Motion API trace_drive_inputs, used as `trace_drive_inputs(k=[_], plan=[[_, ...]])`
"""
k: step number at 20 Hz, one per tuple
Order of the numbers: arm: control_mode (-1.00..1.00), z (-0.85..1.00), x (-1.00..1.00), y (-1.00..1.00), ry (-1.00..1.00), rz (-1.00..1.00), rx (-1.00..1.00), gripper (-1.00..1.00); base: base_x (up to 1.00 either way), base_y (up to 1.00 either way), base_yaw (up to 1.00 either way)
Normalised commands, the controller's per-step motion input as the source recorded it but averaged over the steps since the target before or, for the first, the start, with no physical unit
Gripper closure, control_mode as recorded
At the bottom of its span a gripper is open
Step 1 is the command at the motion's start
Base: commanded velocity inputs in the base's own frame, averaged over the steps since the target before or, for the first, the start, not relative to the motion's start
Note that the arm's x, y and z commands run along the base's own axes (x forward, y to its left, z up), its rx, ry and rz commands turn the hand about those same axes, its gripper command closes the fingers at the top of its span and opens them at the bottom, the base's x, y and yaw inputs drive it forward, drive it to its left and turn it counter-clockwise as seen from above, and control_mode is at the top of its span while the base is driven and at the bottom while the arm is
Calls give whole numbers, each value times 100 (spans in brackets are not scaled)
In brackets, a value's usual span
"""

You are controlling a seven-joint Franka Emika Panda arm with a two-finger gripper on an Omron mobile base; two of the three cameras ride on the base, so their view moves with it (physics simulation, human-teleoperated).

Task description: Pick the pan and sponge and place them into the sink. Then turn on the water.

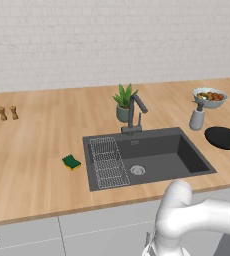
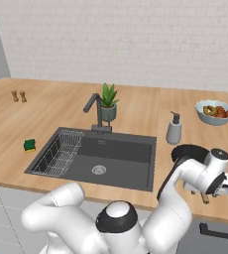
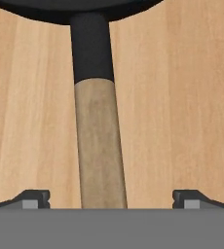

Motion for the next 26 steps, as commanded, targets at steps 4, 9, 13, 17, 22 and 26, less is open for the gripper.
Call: trace_drive_inputs(k=[4,9,13,17,22,26], plan=[[-100,-33,0,0,0,0,0,100,0,0,0],[-100,-2,0,5,0,1,0,100,0,0,0],[-100,-4,-5,8,0,0,0,100,0,0,0],[-100,0,-22,28,-1,2,0,100,0,0,0],[-100,15,-23,10,0,6,4,100,0,0,0],[-100,52,-40,18,-6,7,3,100,0,0,0]])
